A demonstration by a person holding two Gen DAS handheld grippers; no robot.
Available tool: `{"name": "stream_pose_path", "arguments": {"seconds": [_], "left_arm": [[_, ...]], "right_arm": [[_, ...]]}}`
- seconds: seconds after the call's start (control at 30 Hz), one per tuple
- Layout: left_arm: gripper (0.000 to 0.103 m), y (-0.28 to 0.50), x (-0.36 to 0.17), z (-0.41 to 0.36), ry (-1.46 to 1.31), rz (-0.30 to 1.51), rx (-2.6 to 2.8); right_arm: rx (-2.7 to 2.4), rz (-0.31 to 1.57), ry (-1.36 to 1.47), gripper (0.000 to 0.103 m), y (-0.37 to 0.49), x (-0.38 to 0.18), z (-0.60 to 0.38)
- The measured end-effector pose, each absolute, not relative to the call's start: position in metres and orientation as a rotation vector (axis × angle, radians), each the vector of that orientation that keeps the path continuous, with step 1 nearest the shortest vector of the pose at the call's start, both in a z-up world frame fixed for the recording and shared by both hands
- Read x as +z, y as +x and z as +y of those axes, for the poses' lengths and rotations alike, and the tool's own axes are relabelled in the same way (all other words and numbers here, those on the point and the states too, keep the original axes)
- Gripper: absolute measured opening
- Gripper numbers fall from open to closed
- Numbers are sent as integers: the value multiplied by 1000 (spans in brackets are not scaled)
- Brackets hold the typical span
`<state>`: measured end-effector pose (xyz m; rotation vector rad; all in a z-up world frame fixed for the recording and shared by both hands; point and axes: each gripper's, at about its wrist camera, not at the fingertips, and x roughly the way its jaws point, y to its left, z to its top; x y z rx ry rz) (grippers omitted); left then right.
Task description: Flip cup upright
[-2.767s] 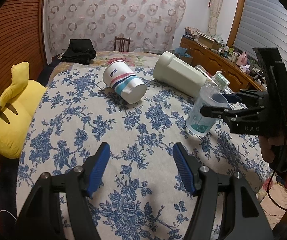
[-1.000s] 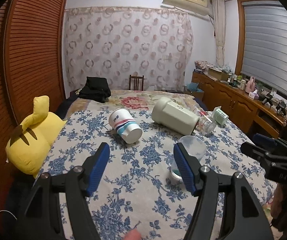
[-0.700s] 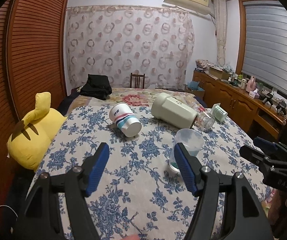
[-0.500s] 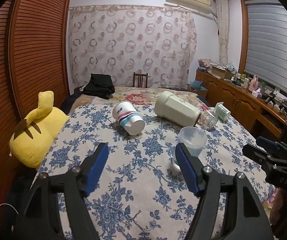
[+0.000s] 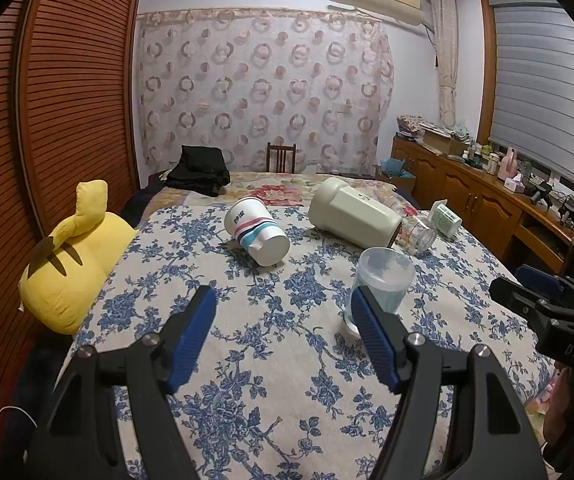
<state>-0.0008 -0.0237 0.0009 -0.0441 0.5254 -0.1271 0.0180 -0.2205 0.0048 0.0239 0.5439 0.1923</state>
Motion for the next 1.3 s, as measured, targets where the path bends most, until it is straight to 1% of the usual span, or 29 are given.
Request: {"name": "stream_pose_path", "arguments": {"seconds": [1.3], "left_arm": [[71,-1,0,-20,-43,520,-124]], "right_arm": [[189,538,26,78,17,7,-221]]}}
